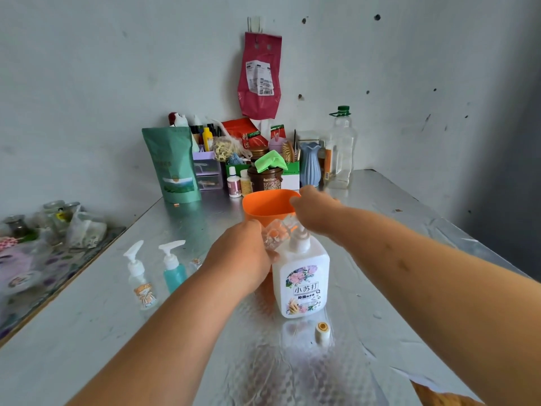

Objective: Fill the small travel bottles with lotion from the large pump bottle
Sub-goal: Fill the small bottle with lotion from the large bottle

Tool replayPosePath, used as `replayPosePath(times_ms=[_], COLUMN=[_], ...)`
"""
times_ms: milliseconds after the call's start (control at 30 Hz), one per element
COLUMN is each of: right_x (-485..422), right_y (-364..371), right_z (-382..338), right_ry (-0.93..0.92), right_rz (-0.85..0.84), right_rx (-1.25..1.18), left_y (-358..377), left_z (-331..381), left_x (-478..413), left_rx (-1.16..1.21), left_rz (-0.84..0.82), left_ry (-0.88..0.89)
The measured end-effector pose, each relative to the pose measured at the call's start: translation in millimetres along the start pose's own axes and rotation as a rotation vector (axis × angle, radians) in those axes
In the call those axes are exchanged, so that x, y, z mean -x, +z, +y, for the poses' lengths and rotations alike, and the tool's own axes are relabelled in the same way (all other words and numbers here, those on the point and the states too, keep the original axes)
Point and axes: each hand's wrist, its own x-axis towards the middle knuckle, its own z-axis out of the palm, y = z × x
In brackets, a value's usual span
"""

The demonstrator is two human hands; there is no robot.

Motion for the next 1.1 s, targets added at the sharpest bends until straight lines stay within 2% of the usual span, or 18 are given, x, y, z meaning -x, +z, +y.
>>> replayPosePath(times_ms=[300,600,900,1100], right_x=[7.9,7.2,3.7,2.5], right_y=[1.1,-9.5,-2.4,8.7], right_z=[0.3,-0.5,1.3,1.1], right_ry=[0.004,-0.024,0.016,0.047], right_rz=[0.022,0.004,0.039,0.024], right_rx=[-0.031,0.060,-0.154,-0.199], left_y=[1.9,-4.5,-1.2,7.0], left_z=[1.3,4.3,0.5,-2.2], left_x=[4.0,4.8,2.3,1.6], left_rx=[0.004,-0.018,-0.007,-0.005], left_rz=[-0.016,0.000,0.000,-0.009], left_ry=[-0.014,-0.005,0.001,0.005])
